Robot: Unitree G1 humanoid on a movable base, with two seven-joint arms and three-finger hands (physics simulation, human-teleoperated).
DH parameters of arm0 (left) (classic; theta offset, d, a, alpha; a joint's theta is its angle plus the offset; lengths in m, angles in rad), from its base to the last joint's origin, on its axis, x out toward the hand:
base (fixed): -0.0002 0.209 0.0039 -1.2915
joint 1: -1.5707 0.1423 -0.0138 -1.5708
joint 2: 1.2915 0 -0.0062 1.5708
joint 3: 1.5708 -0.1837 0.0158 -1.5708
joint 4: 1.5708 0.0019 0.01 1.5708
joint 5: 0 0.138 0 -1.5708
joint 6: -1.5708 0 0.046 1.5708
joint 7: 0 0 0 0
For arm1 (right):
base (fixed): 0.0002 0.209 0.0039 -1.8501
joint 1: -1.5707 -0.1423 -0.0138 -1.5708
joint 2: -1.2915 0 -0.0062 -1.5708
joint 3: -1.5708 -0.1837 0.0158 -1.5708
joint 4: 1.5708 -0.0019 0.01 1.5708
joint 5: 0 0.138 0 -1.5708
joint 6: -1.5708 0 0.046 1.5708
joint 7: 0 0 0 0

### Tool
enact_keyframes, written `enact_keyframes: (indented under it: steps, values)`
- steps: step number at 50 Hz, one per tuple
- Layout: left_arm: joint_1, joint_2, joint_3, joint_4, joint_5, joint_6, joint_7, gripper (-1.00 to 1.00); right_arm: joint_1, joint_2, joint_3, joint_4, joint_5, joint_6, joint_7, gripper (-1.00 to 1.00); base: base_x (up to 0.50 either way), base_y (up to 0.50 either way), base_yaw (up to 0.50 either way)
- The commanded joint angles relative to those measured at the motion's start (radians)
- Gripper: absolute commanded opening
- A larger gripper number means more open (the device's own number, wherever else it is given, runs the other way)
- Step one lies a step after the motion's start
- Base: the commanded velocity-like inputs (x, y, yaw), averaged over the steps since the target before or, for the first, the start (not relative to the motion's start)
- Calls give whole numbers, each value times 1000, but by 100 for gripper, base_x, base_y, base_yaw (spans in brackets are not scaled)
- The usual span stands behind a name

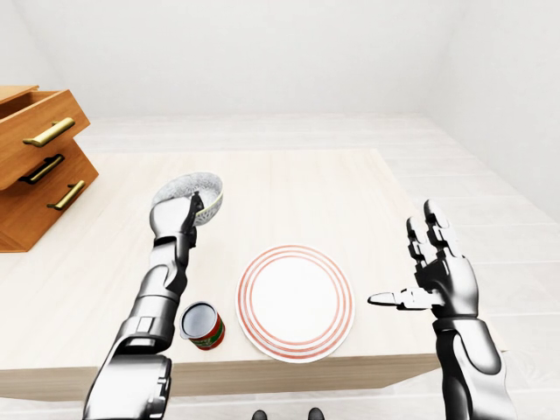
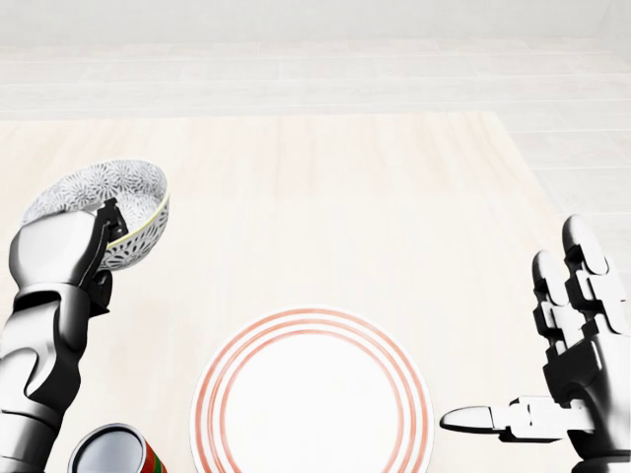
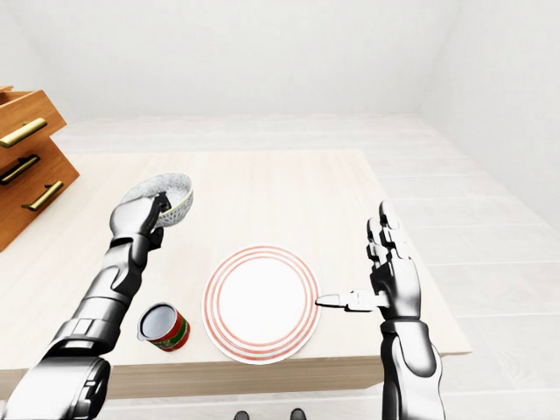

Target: Put the bowl on the plate.

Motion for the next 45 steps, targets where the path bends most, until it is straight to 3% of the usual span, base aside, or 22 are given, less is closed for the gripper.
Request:
enact_keyframes:
  steps: [1,11,26,45]
  values:
    - [119,-45,-7,-256,81,0,-65,-100,-7,-1,2,-4,-5,0,-4,100,0,0,0]
    - [243,-109,-12,-522,155,0,-185,-100,4,-3,-10,-12,3,0,4,100,0,0,0]
    - [264,-171,-21,-576,191,0,-214,-100,4,1,-16,5,7,0,12,100,0,0,0]
    - [350,-249,-79,-695,228,0,-247,-100,17,4,-23,-7,17,0,23,100,0,0,0]
